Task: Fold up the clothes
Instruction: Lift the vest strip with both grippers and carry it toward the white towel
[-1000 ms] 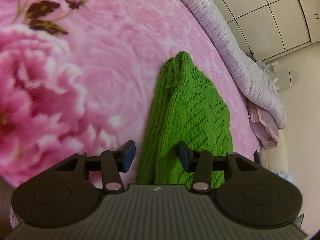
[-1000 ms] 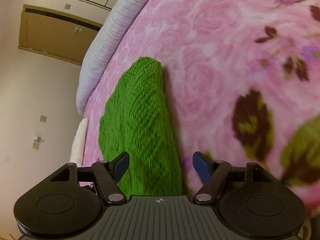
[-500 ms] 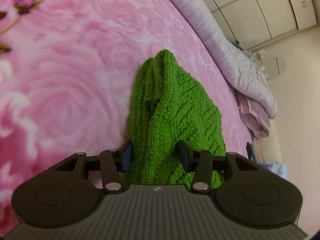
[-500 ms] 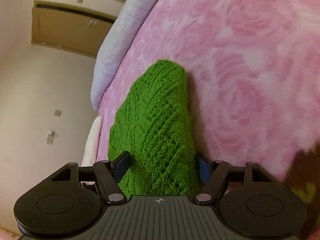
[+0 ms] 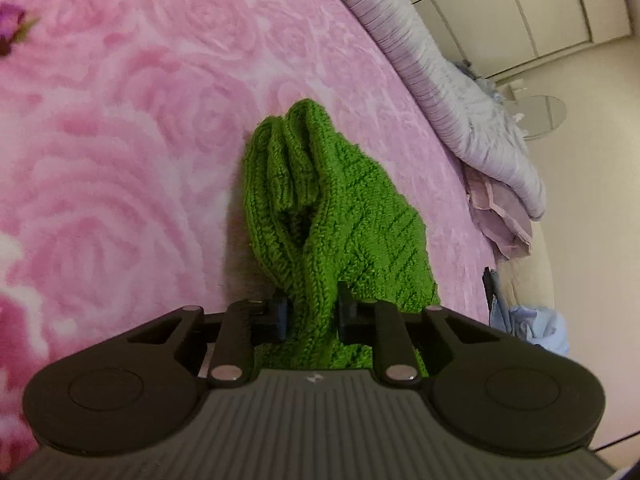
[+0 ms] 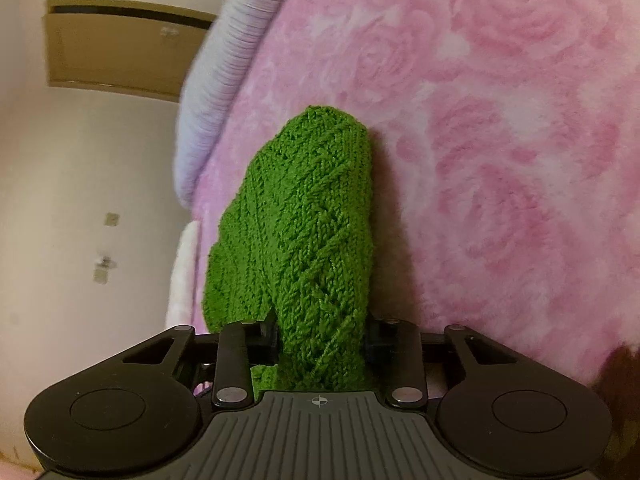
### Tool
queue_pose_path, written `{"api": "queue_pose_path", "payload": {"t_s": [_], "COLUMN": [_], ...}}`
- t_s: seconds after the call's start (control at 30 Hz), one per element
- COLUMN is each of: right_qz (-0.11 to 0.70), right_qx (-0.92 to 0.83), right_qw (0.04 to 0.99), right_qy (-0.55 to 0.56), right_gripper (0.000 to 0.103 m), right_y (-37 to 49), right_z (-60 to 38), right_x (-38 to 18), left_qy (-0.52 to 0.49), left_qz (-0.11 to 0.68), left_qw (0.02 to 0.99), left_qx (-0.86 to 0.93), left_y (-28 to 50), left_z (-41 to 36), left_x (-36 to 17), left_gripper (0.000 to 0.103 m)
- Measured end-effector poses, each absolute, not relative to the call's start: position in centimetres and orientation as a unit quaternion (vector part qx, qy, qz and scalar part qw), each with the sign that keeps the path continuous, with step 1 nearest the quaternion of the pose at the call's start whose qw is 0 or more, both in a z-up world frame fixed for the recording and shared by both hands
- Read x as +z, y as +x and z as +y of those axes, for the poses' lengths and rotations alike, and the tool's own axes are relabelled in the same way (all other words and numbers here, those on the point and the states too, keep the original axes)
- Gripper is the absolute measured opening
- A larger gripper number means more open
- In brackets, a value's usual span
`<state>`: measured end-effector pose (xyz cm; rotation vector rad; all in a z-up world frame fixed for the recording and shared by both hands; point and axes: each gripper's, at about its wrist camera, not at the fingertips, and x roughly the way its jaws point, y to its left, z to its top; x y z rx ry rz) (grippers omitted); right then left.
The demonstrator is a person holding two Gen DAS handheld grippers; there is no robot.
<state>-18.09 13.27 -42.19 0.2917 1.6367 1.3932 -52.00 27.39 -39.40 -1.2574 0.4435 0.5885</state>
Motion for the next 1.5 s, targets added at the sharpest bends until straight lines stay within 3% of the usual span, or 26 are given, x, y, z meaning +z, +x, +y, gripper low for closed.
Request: {"api": "queue_pose_path", "payload": {"t_s": [0.13,0.43,0.6,0.83,1.1,1.5], "right_qz": [0.686,0.684,0.671,0.666,0.681,0.695], "right_qx": [0.552,0.601,0.637,0.662,0.631,0.579], "right_qw": [0.462,0.4,0.366,0.337,0.357,0.409], "right_qy": [0.109,0.107,0.097,0.066,0.103,0.12], "right_gripper": [0.031,0.031,0.031,0.031,0.031,0.032], "right_y": [-18.3,-20.9,-24.9,-35.9,-53.0,-67.9], "right_z": [14.8,22.1,26.6,33.2,43.0,57.5], "right_x": [-38.3,-25.9,-21.1,-18.9,-20.3,-23.4], "left_qy": [-0.579,-0.561,-0.545,-0.55,-0.535,-0.538], "left_qz": [0.206,0.147,0.108,0.083,0.132,0.195], "left_qw": [0.733,0.724,0.719,0.702,0.724,0.726], "left_qx": [0.29,0.374,0.417,0.445,0.414,0.381], "left_y": [-52.5,-57.1,-61.6,-73.6,-91.1,-102.4], "left_z": [28.0,29.7,30.5,35.2,49.4,68.7], "left_x": [-35.1,-19.2,-14.2,-12.7,-11.8,-15.5], "left_gripper": [0.015,0.015,0.015,0.015,0.015,0.015]}}
